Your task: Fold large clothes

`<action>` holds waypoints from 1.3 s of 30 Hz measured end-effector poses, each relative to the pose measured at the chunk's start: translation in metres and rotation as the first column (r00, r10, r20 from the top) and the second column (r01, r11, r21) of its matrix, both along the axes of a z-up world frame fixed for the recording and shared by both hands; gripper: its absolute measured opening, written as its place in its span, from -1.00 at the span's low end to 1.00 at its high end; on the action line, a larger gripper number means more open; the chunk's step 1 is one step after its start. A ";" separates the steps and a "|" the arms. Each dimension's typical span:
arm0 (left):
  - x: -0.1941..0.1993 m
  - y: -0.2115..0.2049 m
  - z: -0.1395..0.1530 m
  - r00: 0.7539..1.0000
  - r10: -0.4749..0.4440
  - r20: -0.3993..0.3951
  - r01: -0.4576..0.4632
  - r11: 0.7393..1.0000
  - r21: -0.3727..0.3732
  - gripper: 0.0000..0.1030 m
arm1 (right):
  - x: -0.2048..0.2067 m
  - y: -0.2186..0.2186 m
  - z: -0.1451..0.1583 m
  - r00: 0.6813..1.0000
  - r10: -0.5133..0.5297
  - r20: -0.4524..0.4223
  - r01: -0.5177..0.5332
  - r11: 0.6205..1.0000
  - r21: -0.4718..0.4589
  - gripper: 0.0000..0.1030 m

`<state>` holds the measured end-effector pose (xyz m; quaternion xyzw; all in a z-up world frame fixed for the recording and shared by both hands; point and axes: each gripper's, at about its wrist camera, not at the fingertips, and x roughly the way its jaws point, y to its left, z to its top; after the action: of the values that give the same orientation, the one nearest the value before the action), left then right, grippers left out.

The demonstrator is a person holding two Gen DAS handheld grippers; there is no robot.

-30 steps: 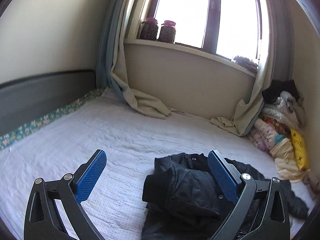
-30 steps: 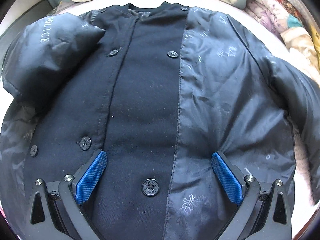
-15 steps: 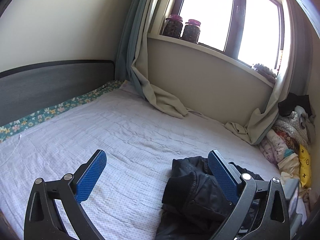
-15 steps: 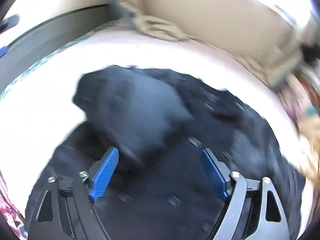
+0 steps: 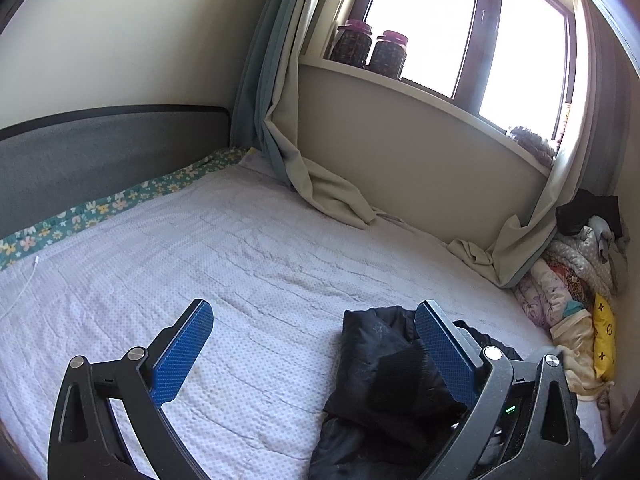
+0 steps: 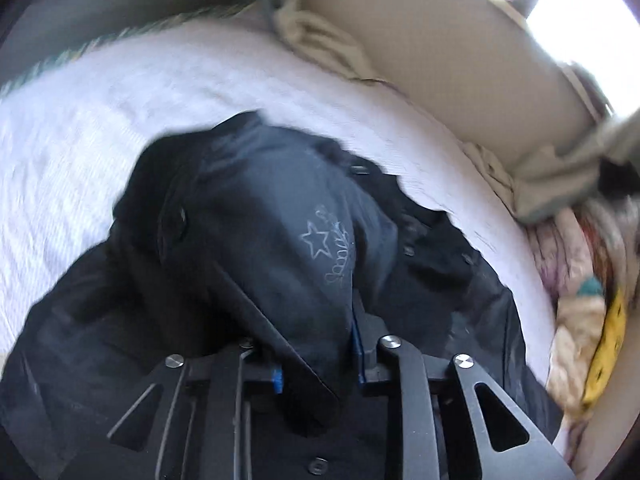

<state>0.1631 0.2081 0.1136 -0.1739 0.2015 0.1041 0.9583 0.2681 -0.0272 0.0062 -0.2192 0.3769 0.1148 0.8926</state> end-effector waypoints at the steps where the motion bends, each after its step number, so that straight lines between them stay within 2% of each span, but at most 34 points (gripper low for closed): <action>1: 0.001 -0.001 0.000 1.000 -0.001 -0.003 0.001 1.000 0.004 0.99 | 0.004 -0.016 0.002 0.999 -0.029 -0.016 0.030 0.997 0.067 -0.68; 3: 0.002 -0.004 -0.003 1.000 -0.004 -0.010 0.005 1.000 0.010 0.99 | 0.013 -0.054 0.007 0.990 -0.105 -0.097 0.127 0.958 0.257 -0.70; 5: 0.005 -0.007 -0.006 1.000 -0.011 -0.020 0.012 1.000 0.017 0.99 | 0.028 -0.104 -0.002 0.957 -0.160 -0.241 0.260 0.841 0.475 -0.70; 8: 0.009 -0.014 -0.011 0.999 -0.022 -0.039 0.024 0.999 0.032 0.99 | 0.030 -0.152 -0.030 0.905 -0.176 -0.387 0.391 0.702 0.595 -0.70; 10: 0.013 -0.019 -0.014 0.998 -0.030 -0.050 0.033 0.998 0.045 0.99 | 0.026 -0.168 -0.044 0.886 -0.185 -0.426 0.429 0.679 0.596 -0.68; 11: 0.014 -0.023 -0.016 0.998 -0.035 -0.058 0.038 0.998 0.059 0.99 | 0.020 -0.171 -0.049 0.880 -0.188 -0.437 0.438 0.679 0.589 -0.58; 12: 0.016 -0.024 -0.018 0.997 -0.038 -0.064 0.042 0.997 0.070 0.99 | 0.017 -0.176 -0.052 0.873 -0.194 -0.447 0.447 0.684 0.577 -0.41; 13: 0.017 -0.025 -0.019 0.997 -0.039 -0.069 0.045 0.996 0.077 0.99 | 0.009 -0.181 -0.056 0.864 -0.210 -0.458 0.463 0.690 0.556 -0.32; 15: 0.019 -0.028 -0.023 0.996 -0.043 -0.082 0.050 0.995 0.091 0.99 | -0.004 -0.189 -0.061 0.849 -0.214 -0.483 0.481 0.690 0.540 0.01; 17: 0.023 -0.031 -0.027 0.994 -0.049 -0.101 0.058 0.994 0.094 0.99 | -0.023 -0.198 -0.064 0.834 -0.173 -0.524 0.488 0.676 0.552 0.04; 20: 0.028 -0.034 -0.032 0.989 -0.069 -0.128 0.081 0.992 0.093 0.99 | -0.049 -0.211 -0.060 0.825 -0.152 -0.545 0.487 0.681 0.547 0.04; 24: 0.034 -0.044 -0.033 0.983 -0.094 -0.160 0.112 0.988 0.109 0.99 | -0.057 -0.234 -0.034 0.841 -0.202 -0.502 0.483 0.699 0.527 0.04; 26: 0.036 -0.051 -0.029 0.981 -0.116 -0.158 0.135 0.984 0.119 0.99 | -0.045 -0.253 -0.012 0.859 -0.236 -0.454 0.478 0.686 0.548 0.05; 28: 0.045 -0.057 -0.022 0.976 -0.147 -0.163 0.166 0.980 0.106 0.99 | -0.021 -0.273 0.005 0.866 -0.230 -0.443 0.469 0.679 0.564 0.18; 29: 0.050 -0.061 -0.020 0.971 -0.166 -0.173 0.185 0.978 0.102 0.99 | -0.008 -0.278 0.011 0.875 -0.201 -0.441 0.449 0.678 0.582 0.33; 31: 0.067 -0.072 -0.017 0.950 -0.227 -0.217 0.252 0.963 0.095 0.99 | 0.011 -0.283 0.013 0.873 -0.174 -0.456 0.443 0.675 0.590 0.44; 33: 0.089 -0.086 -0.023 0.910 -0.296 -0.292 0.332 0.940 0.080 0.99 | 0.021 -0.297 0.007 0.852 -0.198 -0.484 0.489 0.630 0.603 0.44; 35: 0.100 -0.093 -0.034 0.897 -0.304 -0.319 0.348 0.933 0.090 0.99 | 0.021 -0.312 -0.012 0.812 -0.192 -0.552 0.548 0.576 0.606 0.44; 37: 0.102 -0.096 -0.051 0.900 -0.299 -0.317 0.346 0.933 0.102 0.99 | 0.020 -0.320 -0.036 0.761 -0.157 -0.630 0.602 0.534 0.594 0.44; 38: 0.105 -0.096 -0.063 0.890 -0.301 -0.343 0.347 0.935 0.080 0.99 | 0.019 -0.324 -0.050 0.729 -0.145 -0.669 0.637 0.503 0.585 0.44; 39: 0.111 -0.097 -0.076 0.862 -0.324 -0.389 0.365 0.930 0.034 0.99 | 0.018 -0.326 -0.059 0.709 -0.137 -0.692 0.659 0.477 0.582 0.44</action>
<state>0.2738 0.1112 0.0373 -0.0603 0.4034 -0.0270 0.9126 0.2859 -0.3534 -0.0525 0.3493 0.5672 0.1060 0.7383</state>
